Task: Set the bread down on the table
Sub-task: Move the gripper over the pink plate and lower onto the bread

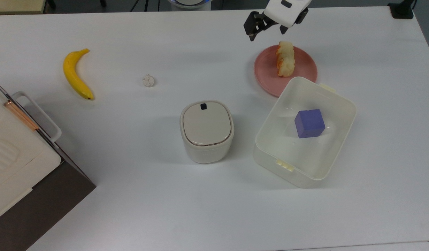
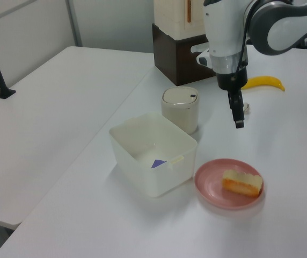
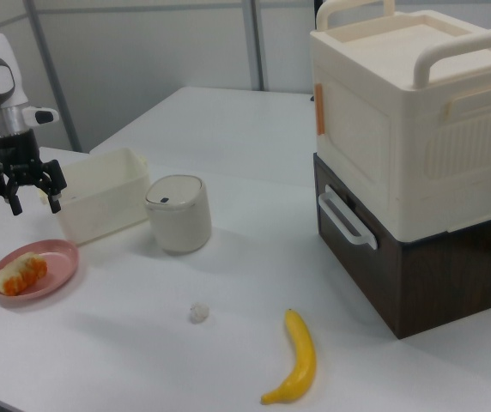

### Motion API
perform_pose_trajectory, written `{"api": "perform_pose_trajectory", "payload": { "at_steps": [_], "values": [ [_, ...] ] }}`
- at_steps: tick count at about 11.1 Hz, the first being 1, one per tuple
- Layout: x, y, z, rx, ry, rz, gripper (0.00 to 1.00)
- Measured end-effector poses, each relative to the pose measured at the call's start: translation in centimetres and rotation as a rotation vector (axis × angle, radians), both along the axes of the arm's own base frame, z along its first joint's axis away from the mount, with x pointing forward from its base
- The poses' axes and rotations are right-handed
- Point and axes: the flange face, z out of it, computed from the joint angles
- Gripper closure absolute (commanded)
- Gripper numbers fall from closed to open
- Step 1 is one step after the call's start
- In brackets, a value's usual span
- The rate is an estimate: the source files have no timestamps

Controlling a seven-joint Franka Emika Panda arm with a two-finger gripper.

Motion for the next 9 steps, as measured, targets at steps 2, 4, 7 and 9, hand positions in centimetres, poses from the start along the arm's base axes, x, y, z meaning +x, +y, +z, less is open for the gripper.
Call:
{"api": "perform_pose_trajectory", "payload": {
  "at_steps": [2, 4, 7, 9],
  "values": [
    [-0.3, 1.6, -1.9, -0.008, -0.048, 0.049, 0.04],
    [-1.2, 3.7, -4.7, -0.009, -0.062, 0.099, 0.04],
    [-2.5, 7.0, -7.7, -0.040, -0.065, 0.135, 0.04],
    [-3.3, 8.5, -9.3, -0.049, -0.047, 0.148, 0.05]
  ]
}}
